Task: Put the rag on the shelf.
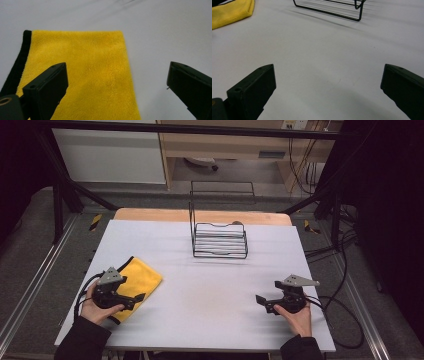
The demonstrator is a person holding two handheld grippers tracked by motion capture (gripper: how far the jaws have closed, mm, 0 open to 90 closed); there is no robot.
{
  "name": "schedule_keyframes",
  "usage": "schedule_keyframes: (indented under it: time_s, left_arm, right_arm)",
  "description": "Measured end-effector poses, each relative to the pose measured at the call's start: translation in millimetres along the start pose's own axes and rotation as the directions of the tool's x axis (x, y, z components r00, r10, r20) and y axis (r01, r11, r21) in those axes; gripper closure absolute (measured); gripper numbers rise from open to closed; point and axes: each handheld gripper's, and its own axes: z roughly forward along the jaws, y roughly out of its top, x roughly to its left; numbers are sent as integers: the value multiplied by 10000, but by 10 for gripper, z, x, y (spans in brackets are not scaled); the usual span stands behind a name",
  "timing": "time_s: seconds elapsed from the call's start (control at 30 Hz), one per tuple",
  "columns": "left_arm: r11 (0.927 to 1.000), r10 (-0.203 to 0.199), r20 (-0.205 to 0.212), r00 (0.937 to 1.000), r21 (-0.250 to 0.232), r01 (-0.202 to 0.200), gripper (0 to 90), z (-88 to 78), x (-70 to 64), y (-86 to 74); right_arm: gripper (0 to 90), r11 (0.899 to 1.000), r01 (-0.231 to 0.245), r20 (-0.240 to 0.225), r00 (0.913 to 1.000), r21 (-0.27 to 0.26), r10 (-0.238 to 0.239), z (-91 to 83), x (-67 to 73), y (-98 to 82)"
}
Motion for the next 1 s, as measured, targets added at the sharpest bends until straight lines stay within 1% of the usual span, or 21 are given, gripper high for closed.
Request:
schedule_keyframes:
  time_s: [0.2,0.3,0.37,0.43,0.53,0.6,0.67,0.77,0.8,0.83,0.87,0.9,0.93,0.97,1.0]
  left_arm:
    - [9999,114,39,9999,74,-114,42,56,-40,90]
    - [9996,207,39,9998,201,-208,45,101,-70,135]
    - [9996,199,-47,9998,211,-198,57,124,-83,168]
    - [9997,169,-50,9998,194,-168,66,150,-89,203]
    - [9996,12,-78,10000,265,-10,92,214,-105,258]
    - [9994,24,-125,9999,331,-20,99,263,-114,297]
    - [9990,63,-261,9996,451,-51,115,316,-125,325]
    - [9984,33,-413,9991,568,-9,162,394,-132,334]
    - [9979,62,-542,9985,643,-27,198,417,-133,328]
    - [9970,122,-615,9980,773,-74,198,434,-129,320]
    - [9964,168,-665,9976,835,-112,225,448,-121,312]
    - [9964,154,-711,9974,841,-94,248,459,-113,305]
    - [9960,160,-719,9973,891,-96,302,467,-107,299]
    - [9959,157,-719,9973,897,-92,302,474,-107,294]
    - [9959,174,-718,9973,897,-109,324,478,-111,289]
  right_arm:
    - [5,10000,-20,45,10000,-8,20,0,1,1]
    - [5,10000,-18,60,10000,-5,18,1,0,1]
    - [5,10000,2,82,10000,-6,-1,5,-2,1]
    - [5,10000,11,92,10000,-3,-11,7,-1,0]
    - [5,10000,45,78,10000,39,-46,8,-1,-1]
    - [5,10000,47,78,10000,36,-47,8,-1,-1]
    - [5,10000,50,89,9999,58,-50,9,0,-1]
    - [5,10000,57,98,9999,70,-58,10,-1,-1]
    - [5,10000,62,103,9999,78,-63,11,0,-2]
    - [5,10000,62,103,9999,78,-63,11,0,-2]
    - [5,9999,67,95,9999,87,-68,13,0,-2]
    - [5,9999,76,93,9999,109,-77,14,0,-3]
    - [5,9999,96,101,9999,129,-97,21,0,-5]
    - [5,9999,96,101,9999,129,-97,21,0,-5]
    - [5,9998,103,104,9999,143,-105,22,0,-5]
